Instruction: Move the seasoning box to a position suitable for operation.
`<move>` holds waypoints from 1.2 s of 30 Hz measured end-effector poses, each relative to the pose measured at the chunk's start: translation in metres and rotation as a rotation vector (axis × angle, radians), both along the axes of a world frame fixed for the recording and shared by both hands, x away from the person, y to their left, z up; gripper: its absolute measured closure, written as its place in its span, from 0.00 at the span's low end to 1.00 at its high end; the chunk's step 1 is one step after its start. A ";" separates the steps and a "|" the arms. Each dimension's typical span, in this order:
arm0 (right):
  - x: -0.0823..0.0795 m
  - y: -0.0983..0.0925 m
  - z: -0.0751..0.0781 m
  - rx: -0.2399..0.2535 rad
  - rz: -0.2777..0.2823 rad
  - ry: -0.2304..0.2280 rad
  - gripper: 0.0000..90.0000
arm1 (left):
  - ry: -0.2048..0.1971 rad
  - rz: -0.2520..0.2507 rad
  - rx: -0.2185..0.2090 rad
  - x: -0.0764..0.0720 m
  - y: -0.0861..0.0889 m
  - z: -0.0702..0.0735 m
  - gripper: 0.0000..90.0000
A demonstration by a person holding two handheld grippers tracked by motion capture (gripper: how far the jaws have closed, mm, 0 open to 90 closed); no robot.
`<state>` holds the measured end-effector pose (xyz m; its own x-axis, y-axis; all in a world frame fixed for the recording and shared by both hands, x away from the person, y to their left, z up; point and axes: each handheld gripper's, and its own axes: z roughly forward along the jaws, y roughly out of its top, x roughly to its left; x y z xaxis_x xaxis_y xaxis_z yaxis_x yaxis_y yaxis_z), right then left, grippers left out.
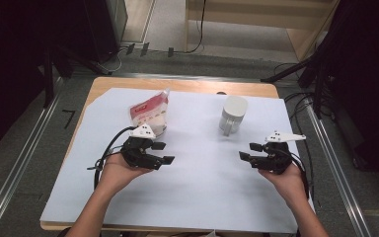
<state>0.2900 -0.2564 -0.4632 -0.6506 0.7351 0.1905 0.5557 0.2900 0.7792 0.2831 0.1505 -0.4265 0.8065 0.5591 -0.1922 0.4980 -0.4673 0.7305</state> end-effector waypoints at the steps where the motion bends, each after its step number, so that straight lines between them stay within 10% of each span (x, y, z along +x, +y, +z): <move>1: 0.000 0.000 0.000 -0.001 0.009 -0.008 0.44 | -0.001 0.010 -0.011 0.001 0.000 -0.001 0.44; 25: 0.006 -0.005 -0.004 0.017 -0.010 -0.017 0.34 | -0.020 -0.029 0.019 -0.001 -0.005 -0.004 0.43; 36: 0.033 -0.018 -0.005 0.054 -0.039 -0.007 0.27 | -0.020 -0.035 0.008 -0.001 -0.004 -0.004 0.43</move>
